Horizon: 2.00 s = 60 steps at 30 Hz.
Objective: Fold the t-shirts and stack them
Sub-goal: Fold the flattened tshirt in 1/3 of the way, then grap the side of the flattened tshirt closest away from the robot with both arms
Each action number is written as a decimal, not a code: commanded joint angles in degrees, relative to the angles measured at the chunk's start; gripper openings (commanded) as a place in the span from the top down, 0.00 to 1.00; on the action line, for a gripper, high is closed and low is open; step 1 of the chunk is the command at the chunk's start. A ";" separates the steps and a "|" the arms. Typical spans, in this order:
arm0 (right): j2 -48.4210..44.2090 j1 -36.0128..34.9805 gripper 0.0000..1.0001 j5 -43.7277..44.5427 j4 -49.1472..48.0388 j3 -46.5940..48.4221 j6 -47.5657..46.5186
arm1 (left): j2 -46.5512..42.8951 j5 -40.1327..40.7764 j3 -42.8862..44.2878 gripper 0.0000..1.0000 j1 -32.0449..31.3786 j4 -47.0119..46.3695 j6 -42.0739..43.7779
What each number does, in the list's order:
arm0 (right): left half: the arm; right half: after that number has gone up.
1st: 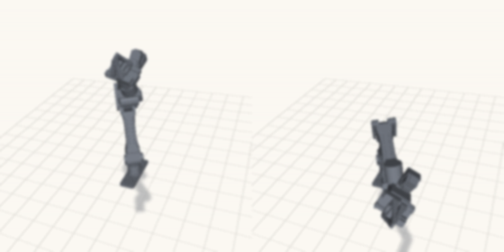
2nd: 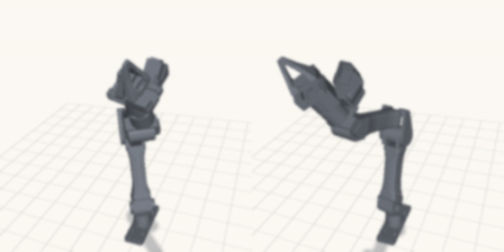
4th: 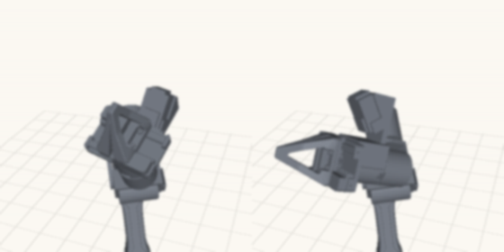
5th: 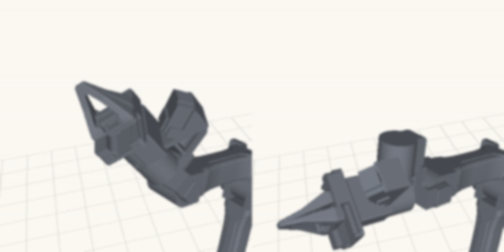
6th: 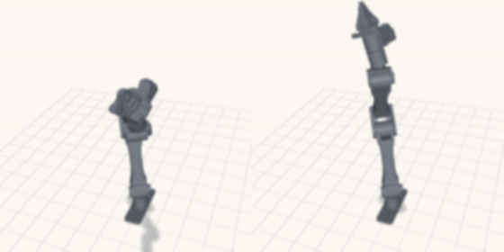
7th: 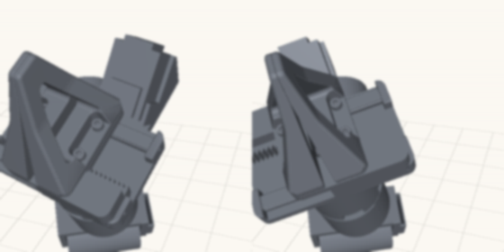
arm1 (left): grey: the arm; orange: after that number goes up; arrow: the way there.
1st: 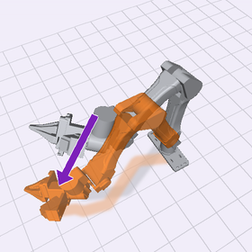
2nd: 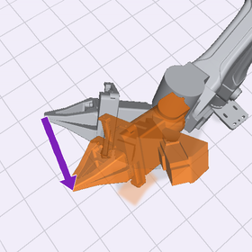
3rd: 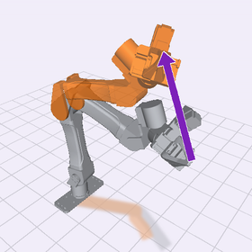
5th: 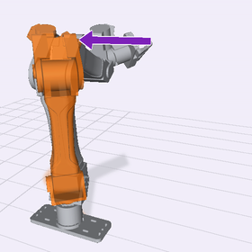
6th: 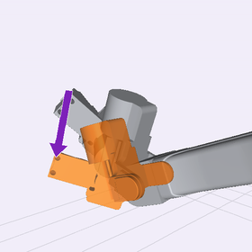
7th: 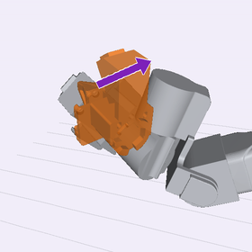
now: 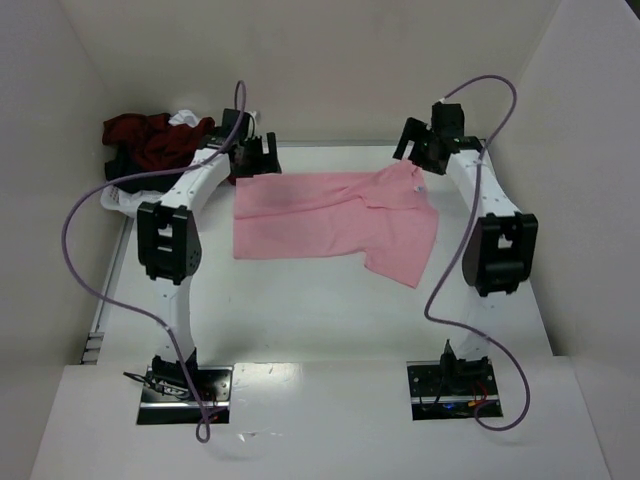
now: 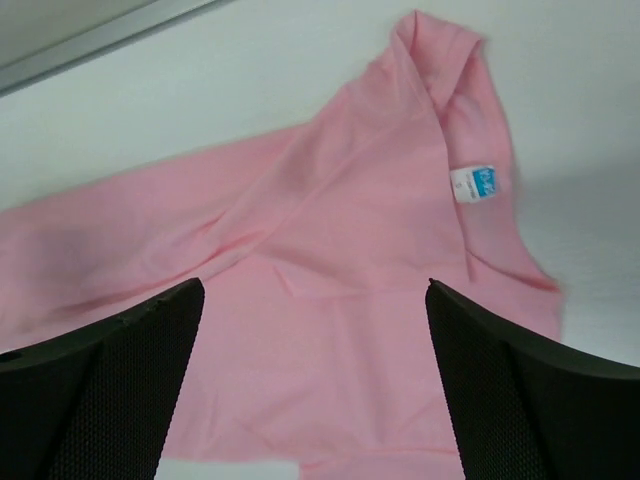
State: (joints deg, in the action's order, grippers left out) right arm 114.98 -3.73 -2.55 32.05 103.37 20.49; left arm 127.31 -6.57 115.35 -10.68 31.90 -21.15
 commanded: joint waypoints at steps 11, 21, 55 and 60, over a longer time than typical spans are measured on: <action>-32.70 1.97 0.01 0.70 -5.25 -40.25 13.69 | -35.71 7.01 -46.76 0.08 0.92 -6.50 -20.94; -40.53 2.58 0.01 -1.67 -7.17 -53.62 20.73 | -36.95 5.95 -57.86 0.12 5.66 -11.33 -28.25; -38.96 2.58 0.01 5.10 -3.14 -59.16 28.29 | -27.99 3.32 -59.89 0.91 9.53 -13.62 -28.86; -37.72 2.58 0.01 4.48 -3.14 -60.31 28.29 | -27.46 2.79 -59.36 1.00 9.53 -13.62 -28.34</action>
State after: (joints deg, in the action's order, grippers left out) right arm 76.75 -1.45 1.98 28.93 44.01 48.07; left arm 98.50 -2.94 55.88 -1.67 18.87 -49.65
